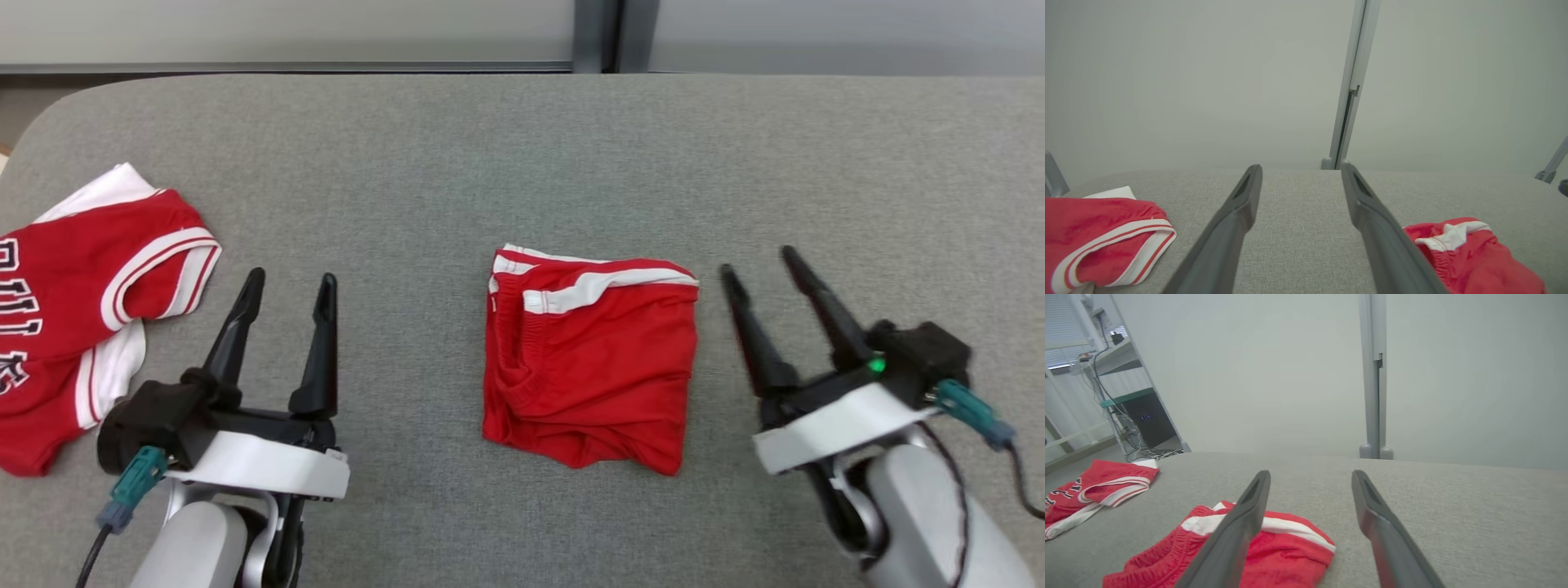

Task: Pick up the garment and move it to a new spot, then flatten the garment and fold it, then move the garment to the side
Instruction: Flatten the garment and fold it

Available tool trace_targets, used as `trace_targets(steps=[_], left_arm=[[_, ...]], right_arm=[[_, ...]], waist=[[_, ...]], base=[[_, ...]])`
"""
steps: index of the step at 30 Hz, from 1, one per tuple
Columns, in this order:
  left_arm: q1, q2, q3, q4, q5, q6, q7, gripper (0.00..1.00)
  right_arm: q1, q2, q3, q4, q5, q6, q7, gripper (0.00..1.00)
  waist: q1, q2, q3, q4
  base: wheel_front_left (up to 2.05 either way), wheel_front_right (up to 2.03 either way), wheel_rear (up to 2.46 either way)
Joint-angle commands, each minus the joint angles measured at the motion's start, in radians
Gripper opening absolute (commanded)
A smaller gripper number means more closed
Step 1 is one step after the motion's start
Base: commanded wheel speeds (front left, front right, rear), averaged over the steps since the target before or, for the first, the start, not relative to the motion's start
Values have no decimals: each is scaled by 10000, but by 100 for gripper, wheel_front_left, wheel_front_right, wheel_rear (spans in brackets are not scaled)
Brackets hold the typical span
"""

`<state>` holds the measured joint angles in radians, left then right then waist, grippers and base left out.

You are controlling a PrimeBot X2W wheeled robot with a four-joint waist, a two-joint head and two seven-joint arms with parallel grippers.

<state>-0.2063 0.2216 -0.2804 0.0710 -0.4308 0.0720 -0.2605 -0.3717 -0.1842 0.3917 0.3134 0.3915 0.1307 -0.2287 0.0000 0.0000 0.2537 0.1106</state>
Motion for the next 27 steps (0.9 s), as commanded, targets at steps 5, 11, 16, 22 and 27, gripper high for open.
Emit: trace_targets(steps=[5, 11, 16, 22, 27], left_arm=[[367, 179, 455, -175, -90, 210, -50, 100], [805, 361, 876, -294, -187, 298, -53, 100], [1304, 414, 1042, -358, -132, 269, -52, 100], [2165, 517, 949, -236, 4, 362, -41, 100], [2857, 607, 772, -247, 126, 480, 96, 100]], right_arm=[[1221, -360, -1779, -982, -609, 0, 16, 100], [2460, -250, -3069, -2189, -1151, 0, 562, 100], [3114, -68, -3347, -2911, -1324, 0, 973, 100], [3755, -42, -3282, -3373, -1303, 0, 1372, 100], [4363, -138, -3334, -3627, -1163, -1, 1684, 100]], waist=[[0, 0, -244, -456], [0, 0, -518, -827], [0, 0, -1008, -1041], [0, 0, -1895, -1227], [0, 0, -2625, -1276]], base=[[0, 0, 0], [0, 0, 0], [0, 0, 0], [0, 0, 0], [0, 0, 0]])
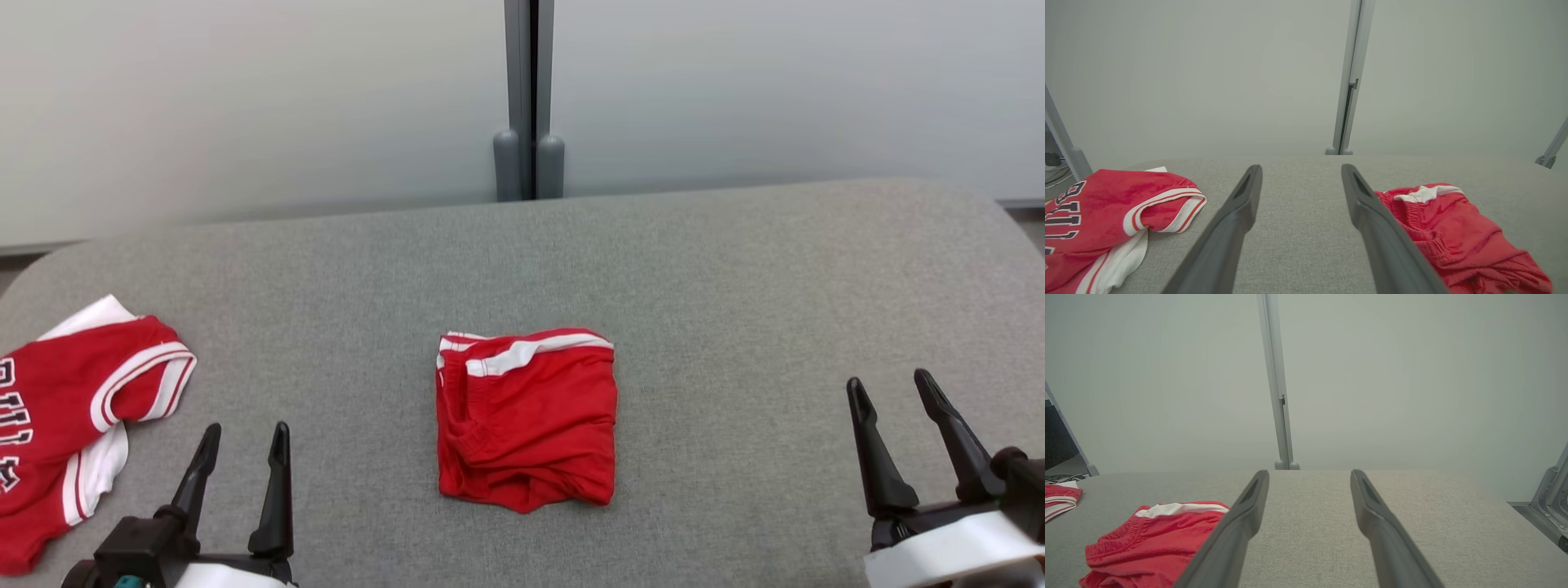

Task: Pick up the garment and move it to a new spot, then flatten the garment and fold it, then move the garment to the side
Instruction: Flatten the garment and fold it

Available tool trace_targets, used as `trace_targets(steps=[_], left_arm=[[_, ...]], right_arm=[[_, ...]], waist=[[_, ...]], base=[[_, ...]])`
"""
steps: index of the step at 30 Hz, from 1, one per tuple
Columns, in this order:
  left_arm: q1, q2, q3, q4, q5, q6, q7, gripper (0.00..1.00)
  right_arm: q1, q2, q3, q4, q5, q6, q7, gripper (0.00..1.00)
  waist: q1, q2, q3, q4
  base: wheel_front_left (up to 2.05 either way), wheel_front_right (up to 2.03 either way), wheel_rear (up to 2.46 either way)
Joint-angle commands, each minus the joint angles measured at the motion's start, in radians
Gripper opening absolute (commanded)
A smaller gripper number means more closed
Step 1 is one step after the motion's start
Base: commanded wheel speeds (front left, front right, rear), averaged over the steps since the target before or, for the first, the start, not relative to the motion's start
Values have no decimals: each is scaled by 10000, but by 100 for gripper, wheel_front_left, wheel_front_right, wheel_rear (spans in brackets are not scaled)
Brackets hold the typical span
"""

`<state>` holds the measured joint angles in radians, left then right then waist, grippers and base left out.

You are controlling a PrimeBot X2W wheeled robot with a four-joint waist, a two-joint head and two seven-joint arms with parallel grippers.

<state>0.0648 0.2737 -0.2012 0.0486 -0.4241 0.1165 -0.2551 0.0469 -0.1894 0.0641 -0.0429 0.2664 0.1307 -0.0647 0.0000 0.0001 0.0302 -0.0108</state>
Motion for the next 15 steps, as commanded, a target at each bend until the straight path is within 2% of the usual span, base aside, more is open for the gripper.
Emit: trace_targets(steps=[1, 15], left_arm=[[233, 105, -44, -64, 69, 57, 62, 100], [703, 267, -68, -319, 105, 361, 334, 100]], right_arm=[[282, -97, -86, -127, 119, -1, 137, 100], [1006, -147, -199, -711, 280, -1, 713, 100]], waist=[[0, -1, -460, -56], [0, -1, -902, 29]], base=[[0, 0, 0], [0, 0, 0]])
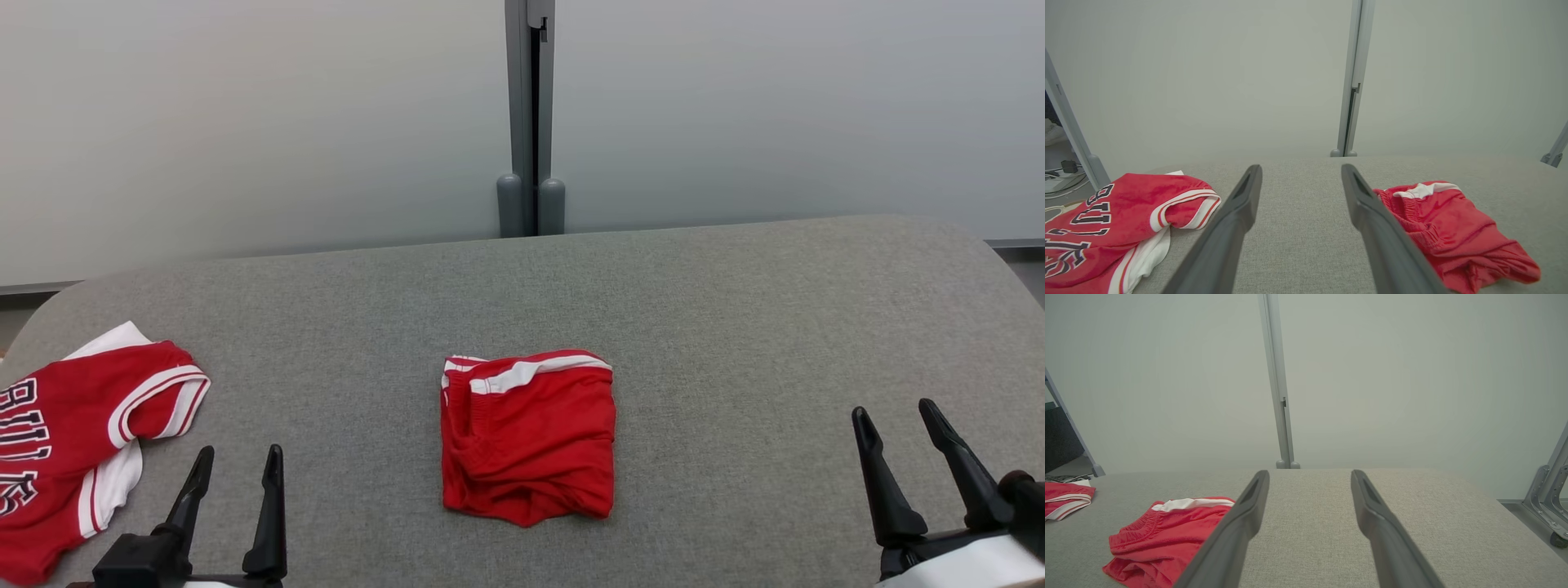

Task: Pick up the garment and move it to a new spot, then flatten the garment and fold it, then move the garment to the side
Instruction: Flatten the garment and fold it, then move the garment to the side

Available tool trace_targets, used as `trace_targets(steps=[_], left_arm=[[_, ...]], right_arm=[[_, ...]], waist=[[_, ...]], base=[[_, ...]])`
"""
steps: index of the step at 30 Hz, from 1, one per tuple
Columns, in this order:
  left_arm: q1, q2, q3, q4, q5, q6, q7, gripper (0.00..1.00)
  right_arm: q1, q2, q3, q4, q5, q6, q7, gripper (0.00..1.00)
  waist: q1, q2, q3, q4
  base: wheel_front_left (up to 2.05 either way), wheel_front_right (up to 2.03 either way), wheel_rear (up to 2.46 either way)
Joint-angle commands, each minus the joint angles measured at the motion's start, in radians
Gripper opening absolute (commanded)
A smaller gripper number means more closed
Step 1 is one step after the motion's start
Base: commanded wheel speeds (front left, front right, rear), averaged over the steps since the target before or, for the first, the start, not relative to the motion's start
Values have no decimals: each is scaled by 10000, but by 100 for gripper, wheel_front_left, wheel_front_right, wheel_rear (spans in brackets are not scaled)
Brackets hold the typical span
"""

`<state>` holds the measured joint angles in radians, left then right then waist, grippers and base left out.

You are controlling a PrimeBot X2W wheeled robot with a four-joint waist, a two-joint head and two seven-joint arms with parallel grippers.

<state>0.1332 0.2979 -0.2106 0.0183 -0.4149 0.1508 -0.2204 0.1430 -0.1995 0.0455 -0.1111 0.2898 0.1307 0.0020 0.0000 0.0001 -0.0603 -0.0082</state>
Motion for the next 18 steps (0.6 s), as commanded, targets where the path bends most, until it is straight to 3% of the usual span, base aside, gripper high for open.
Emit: trace_targets(steps=[1, 12, 18], left_arm=[[18, 23, 19, -27, 8, 43, 0, 100], [-189, -61, -27, -146, -7, 240, 44, 100], [-577, -92, -105, -239, 105, 260, -3, 100]], right_arm=[[48, -36, -22, -48, 64, 0, 52, 100], [39, -35, -122, -38, 51, 0, 156, 100], [-13, 7, -285, 245, -48, 0, 268, 100]], waist=[[0, -1, 7, 9], [0, -1, 108, 169], [0, -1, 370, 702]], base=[[0, 0, 0], [0, 0, 0], [0, 0, 0]])
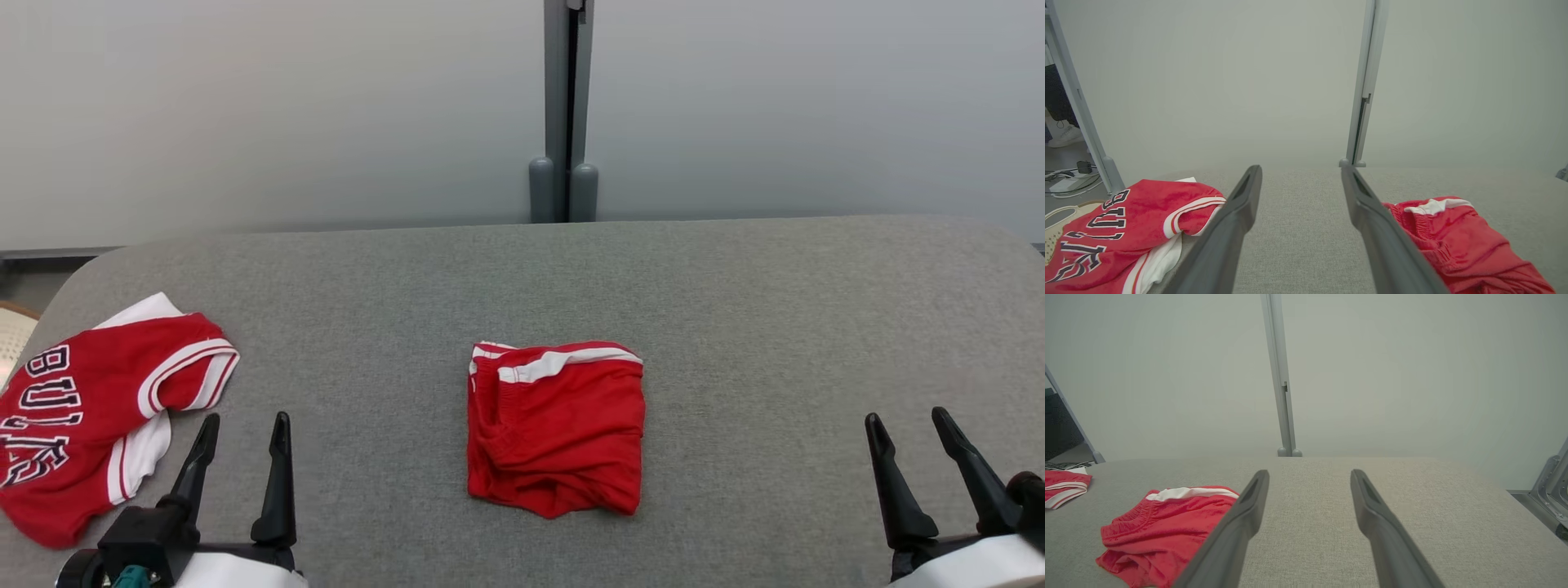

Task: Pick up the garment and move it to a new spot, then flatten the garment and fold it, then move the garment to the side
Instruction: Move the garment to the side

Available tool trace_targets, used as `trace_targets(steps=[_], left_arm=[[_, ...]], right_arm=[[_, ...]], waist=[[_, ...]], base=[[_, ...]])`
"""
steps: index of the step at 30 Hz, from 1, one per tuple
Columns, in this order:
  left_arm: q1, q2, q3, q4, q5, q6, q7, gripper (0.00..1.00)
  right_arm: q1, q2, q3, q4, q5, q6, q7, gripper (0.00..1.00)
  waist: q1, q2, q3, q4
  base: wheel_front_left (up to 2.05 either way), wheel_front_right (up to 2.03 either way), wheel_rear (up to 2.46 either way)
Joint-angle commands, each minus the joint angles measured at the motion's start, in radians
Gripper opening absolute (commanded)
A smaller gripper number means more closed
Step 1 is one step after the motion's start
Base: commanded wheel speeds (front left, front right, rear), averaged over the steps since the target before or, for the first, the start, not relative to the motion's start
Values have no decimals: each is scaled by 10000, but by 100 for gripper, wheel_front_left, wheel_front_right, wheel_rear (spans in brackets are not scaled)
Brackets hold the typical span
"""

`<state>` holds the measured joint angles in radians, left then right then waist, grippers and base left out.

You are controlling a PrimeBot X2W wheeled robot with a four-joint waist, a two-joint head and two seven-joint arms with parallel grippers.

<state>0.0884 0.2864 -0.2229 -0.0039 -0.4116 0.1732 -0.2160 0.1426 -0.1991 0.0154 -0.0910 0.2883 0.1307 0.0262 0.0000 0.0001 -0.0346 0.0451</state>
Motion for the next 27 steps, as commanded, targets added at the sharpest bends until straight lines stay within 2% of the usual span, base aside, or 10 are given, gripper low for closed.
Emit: trace_targets(steps=[1, 7, 12, 17, 21, 22, 23, 24, 26, 27], left_arm=[[-251, 10, -10, -45, 103, 15, -71, 100], [-1123, -177, -222, -189, 244, -200, -209, 100], [-1852, -497, -355, -46, 309, -426, -397, 100], [-2187, -661, -329, 124, 428, -644, -476, 100], [-2274, -709, -250, 181, 533, -716, -491, 100], [-2270, -738, -227, 190, 547, -751, -495, 100], [-2308, -772, -200, 171, 598, -777, -498, 100], [-2343, -813, -173, 156, 637, -801, -491, 100], [-2381, -838, -88, 138, 712, -867, -494, 100], [-2404, -849, -53, 124, 753, -913, -495, 100]], right_arm=[[-51, 25, -18, 114, 3, 0, 4, 100], [-594, 58, 149, 991, 63, 0, 28, 100], [-1408, 161, 662, 2186, 239, 0, -47, 100], [-2321, 420, 1425, 3604, 410, 0, -177, 100], [-2652, 657, 1625, 4503, 547, 0, -98, 100], [-2710, 734, 1699, 4787, 632, -1, 52, 96], [-2772, 757, 1808, 5023, 653, 0, 167, 55], [-2859, 796, 1880, 5186, 774, 0, 205, 42], [-2822, 813, 2110, 5450, 848, -1, 390, 0], [-2872, 800, 2164, 5475, 906, -3, 334, 0]], waist=[[0, -1, 188, 308], [0, -1, 1073, 1343], [0, -1, 1684, 2158], [0, -1, 1979, 2475], [0, -1, 2054, 2502], [0, -1, 2076, 2490], [0, -1, 2100, 2475], [0, -1, 2112, 2451], [0, -1, 2129, 2349], [0, -1, 2136, 2284]], base=[[0, 0, 0], [0, 0, 0], [0, 0, 0], [0, 0, 0], [0, 0, 0], [0, 0, 0], [0, 0, 0], [0, 0, 0], [0, 0, 0], [0, 0, 0]])
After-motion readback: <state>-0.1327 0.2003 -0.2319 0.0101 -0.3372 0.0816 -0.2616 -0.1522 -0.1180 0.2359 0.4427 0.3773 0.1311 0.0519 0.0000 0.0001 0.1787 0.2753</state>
